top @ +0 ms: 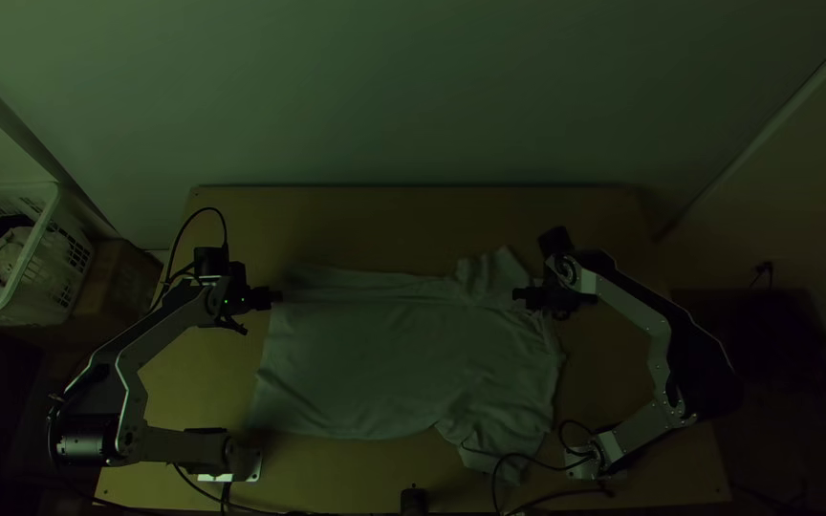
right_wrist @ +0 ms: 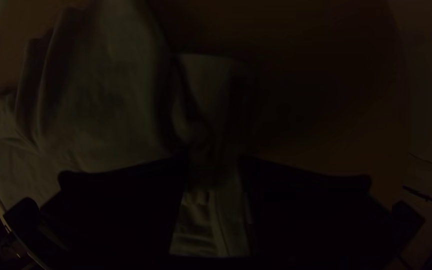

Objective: Fold the t-shirt

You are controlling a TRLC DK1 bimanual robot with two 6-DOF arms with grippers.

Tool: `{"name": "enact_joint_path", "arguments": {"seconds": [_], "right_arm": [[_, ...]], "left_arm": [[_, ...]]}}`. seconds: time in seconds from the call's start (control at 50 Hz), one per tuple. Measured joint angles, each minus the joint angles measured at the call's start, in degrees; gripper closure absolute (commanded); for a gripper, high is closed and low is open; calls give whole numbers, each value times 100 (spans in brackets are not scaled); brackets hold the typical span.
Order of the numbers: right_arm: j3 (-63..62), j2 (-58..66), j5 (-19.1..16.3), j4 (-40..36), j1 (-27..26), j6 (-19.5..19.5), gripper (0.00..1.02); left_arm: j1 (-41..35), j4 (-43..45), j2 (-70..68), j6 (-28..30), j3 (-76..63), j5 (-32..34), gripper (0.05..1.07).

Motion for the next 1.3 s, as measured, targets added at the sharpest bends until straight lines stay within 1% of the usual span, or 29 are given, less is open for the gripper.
{"name": "enact_joint_path", "arguments": {"seconds": [0.08, 0.24, 0.4, 0.44, 0.56, 0.7, 0.88, 0.94, 1.06, 1.3], "right_arm": [[-125, -236, -33, -61, -13, 83, 14], [-190, -1016, -186, -186, -11, 212, 14], [-190, -1720, -203, -487, 37, 365, 14], [-190, -1853, -205, -581, 70, 411, 13], [-190, -2312, -212, -898, 138, 485, 13], [-190, -2730, -295, -1495, 144, 487, 13], [-190, -3206, -310, -2109, 151, 496, 13], [-192, -3373, -326, -2339, 184, 586, 13], [-337, -3729, -525, -2627, 251, 658, 13], [-946, -4306, -831, -3300, 483, 745, 13]], "left_arm": [[17, -166, -72, 0, 55, 33, 24], [26, -553, -391, 0, 365, 273, 24], [15, -938, -796, -2, 680, 361, 22], [4, -1047, -905, -2, 721, 376, 20], [-48, -1427, -1268, -2, 745, 393, 19], [-63, -1947, -1709, 24, 745, 391, 19], [-61, -2693, -2361, 254, 745, 369, 19], [-57, -3099, -2531, 367, 745, 323, 19], [-44, -3812, -2660, 634, 726, 146, 19], [20, -4725, -2914, 962, 378, 17, 19]]}}
